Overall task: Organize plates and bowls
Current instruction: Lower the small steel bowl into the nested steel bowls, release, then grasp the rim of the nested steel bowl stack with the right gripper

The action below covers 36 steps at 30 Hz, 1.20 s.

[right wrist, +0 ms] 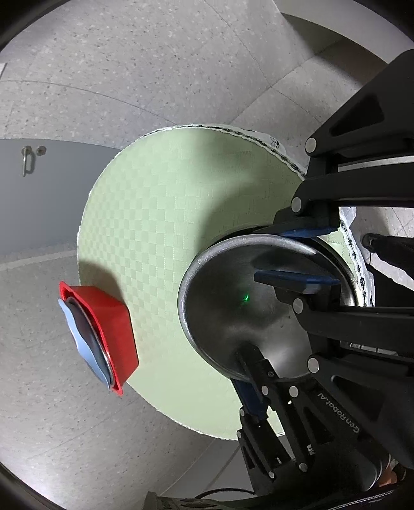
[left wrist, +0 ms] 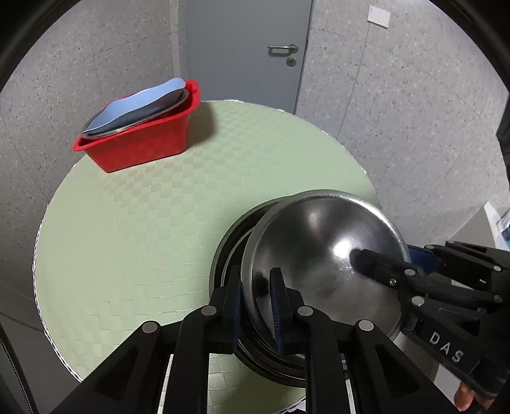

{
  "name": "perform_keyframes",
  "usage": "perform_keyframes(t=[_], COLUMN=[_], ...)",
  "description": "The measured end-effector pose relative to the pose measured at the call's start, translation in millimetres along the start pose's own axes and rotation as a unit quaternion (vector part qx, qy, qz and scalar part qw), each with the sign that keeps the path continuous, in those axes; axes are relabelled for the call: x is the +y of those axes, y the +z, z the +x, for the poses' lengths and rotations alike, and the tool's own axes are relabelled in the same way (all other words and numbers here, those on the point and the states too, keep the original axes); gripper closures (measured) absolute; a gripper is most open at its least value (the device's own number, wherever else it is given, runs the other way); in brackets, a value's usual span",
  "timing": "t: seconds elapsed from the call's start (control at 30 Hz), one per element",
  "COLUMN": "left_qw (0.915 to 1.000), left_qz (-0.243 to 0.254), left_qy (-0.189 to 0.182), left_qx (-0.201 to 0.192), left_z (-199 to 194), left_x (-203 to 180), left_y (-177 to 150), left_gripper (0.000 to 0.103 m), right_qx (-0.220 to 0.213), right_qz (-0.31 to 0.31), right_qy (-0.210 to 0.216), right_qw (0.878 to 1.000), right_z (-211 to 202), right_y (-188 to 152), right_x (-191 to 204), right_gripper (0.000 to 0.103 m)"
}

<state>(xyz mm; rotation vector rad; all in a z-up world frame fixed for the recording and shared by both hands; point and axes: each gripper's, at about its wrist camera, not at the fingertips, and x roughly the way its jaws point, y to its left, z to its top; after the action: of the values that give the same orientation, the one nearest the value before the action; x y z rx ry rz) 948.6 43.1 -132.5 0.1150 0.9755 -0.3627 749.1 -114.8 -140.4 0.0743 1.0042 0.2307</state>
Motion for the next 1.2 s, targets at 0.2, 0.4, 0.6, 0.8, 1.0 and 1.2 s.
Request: perform_keyframes(t=[0.2, 0.4, 0.6, 0.8, 1.0, 1.2], left_qw=[1.0, 0.9998, 0.9983, 0.9952, 0.9947, 0.9938], left_qz=[-0.002, -0.008, -0.025, -0.059, -0.083, -0.104], left_qy=[0.0, -0.007, 0.006, 0.026, 0.032, 0.031], left_qx=[-0.005, -0.017, -0.051, -0.073, -0.051, -0.025], left_z=[-2.5, -12.1, -33.8, -45.7, -36.4, -19.3], left_x=[3.8, 6.0, 12.6, 21.1, 24.8, 27.9], left_y=[-2.8, -4.2, -7.5, -18.1, -33.9, -40.2], left_gripper=[0.085, 0.076, 0.043, 0.02, 0.02, 0.022], right_qx=[-0.005, -0.012, -0.033, -0.04, -0.016, 0.012], right_qz=[0.002, 0.008, 0.016, 0.043, 0.075, 0.101], right_qy=[-0.002, 0.01, 0.009, 0.017, 0.052, 0.09], right_qw=[1.0, 1.0, 0.999, 0.998, 0.996, 0.991], right_z=[-1.3, -6.9, -23.2, -28.9, -14.1, 5.0], right_y=[-1.1, -2.1, -1.5, -5.1, -16.3, -26.8], right_x=[1.2, 0.7, -4.5, -17.9, -27.3, -29.5], right_gripper=[0.082, 0.072, 0.062, 0.05, 0.047, 0.047])
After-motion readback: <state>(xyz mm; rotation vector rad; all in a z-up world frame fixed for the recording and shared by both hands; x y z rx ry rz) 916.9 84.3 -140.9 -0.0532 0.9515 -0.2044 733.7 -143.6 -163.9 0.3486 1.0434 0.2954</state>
